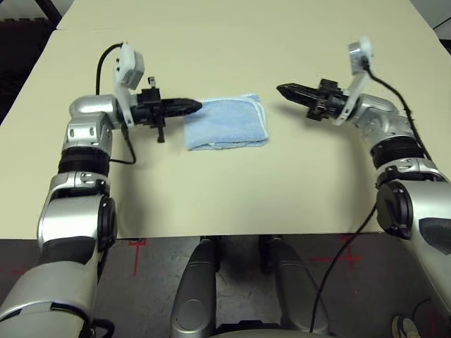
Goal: Fold the towel and set it aside.
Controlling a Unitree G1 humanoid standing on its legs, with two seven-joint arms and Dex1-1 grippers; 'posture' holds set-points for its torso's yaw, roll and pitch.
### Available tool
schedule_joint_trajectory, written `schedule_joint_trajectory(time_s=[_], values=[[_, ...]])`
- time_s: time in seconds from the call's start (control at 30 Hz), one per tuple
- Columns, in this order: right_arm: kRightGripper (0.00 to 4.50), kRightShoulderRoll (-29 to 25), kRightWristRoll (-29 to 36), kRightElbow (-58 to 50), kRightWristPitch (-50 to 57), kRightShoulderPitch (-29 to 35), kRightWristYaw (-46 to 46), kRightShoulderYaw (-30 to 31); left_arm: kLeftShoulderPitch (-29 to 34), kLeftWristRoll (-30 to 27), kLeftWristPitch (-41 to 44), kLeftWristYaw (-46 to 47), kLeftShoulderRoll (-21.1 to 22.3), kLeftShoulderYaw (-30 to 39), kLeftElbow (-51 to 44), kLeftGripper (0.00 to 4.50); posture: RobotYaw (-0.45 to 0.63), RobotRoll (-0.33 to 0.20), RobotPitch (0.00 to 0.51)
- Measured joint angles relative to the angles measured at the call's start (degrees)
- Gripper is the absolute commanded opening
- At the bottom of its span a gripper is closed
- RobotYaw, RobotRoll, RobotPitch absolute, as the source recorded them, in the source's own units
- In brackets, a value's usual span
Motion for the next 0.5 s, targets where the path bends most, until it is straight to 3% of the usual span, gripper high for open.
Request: schedule_joint_trajectory(time_s=[0.07, 0.17, 0.4, 0.43, 0.5], values=[[0.89, -0.4, 1.0, -3.0, 4.4, 1.5, -1.4, 0.0, 1.5, -0.9, 1.6, -0.7, 1.1, -0.2, -3.0, 0.38, 0.13, 0.0, 0.274], [1.97, -0.8, 3.1, -6.3, 12.3, 2.6, -5.6, -0.7, 3.4, -1.7, 3.0, -1.0, 1.8, -0.3, -5.8, 1.28, 0.12, 0.0, 0.275], [4.5, -1.7, 6.9, -8.7, 26.7, 2.5, -10.7, -1.3, 3.7, -2.0, 2.6, -1.2, 1.9, -1.5, -7.8, 3.99, 0.13, 0.0, 0.278], [4.5, -1.9, 7.6, -8.7, 29.2, 2.3, -11.4, -1.7, 3.7, -2.2, 2.1, -1.2, 1.9, -1.5, -7.9, 4.36, 0.13, 0.0, 0.278], [4.5, -2.4, 9.1, -8.7, 33.7, 1.7, -12.5, -2.3, 3.7, -2.7, 1.0, -1.2, 1.9, -1.4, -8.5, 4.44, 0.13, 0.0, 0.278]])
